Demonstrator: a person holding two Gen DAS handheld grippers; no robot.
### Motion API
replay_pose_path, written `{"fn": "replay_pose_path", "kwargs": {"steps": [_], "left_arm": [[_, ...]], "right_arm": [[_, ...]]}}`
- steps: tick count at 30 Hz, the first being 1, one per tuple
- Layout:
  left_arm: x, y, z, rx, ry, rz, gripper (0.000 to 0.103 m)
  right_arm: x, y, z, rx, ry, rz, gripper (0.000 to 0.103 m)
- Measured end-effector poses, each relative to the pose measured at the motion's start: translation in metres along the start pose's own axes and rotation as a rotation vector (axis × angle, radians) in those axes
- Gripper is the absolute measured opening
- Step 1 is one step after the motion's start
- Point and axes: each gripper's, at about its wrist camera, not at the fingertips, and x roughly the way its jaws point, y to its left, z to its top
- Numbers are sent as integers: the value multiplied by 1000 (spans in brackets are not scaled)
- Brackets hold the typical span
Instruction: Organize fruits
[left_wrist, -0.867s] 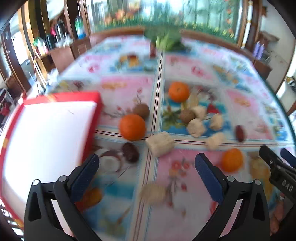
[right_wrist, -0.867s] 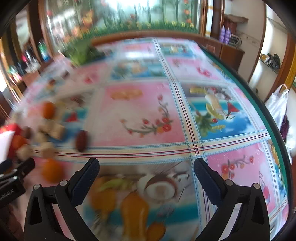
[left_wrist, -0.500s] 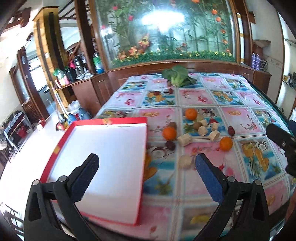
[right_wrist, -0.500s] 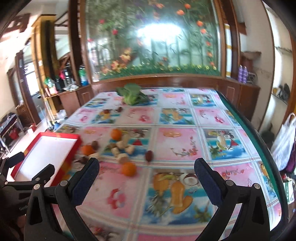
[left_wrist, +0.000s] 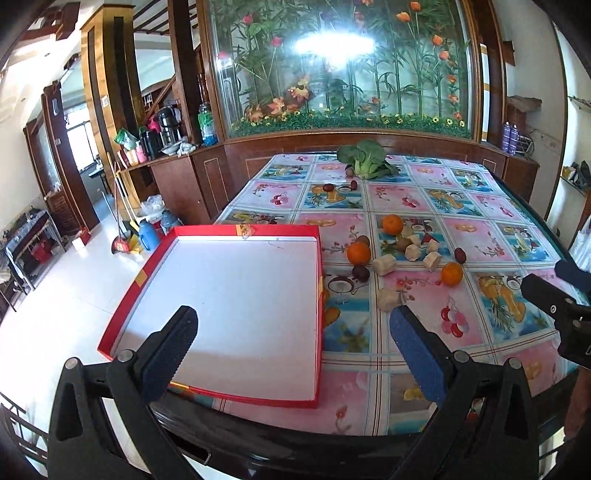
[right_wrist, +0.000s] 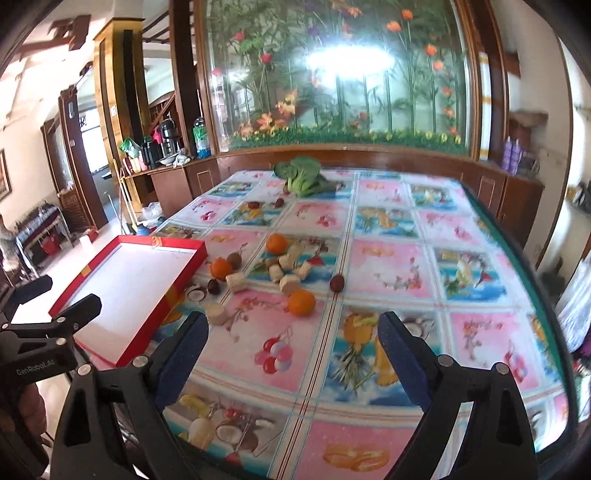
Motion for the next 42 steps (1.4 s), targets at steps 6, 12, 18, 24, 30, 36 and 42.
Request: {"fn": "replay_pose_path", "kwargs": {"steps": [6,12,18,24,30,36,42], "left_arm": [[4,0,0,-1,2,-17,103],[21,-7,10,18,16,-33,103],[57,-15,27,98,41,-9,103],[77,-14,34,121,78,-5,103],[94,-23,40,164,104,-2,103],[128,-42,50,235,127,-67,103],[152,-59,52,320,198,-140,103]], "right_arm": [[5,-5,-5,21,36,43,92],[26,-9,-2,53,81,81,92],[70,-19,9,70,166,108,86],[99,-23,17,61,184,121,86],[112,-35,11,94,152,170,86],[114,-36,13,92,162,210,86],[117,-39,12,94,167,207,86]]}}
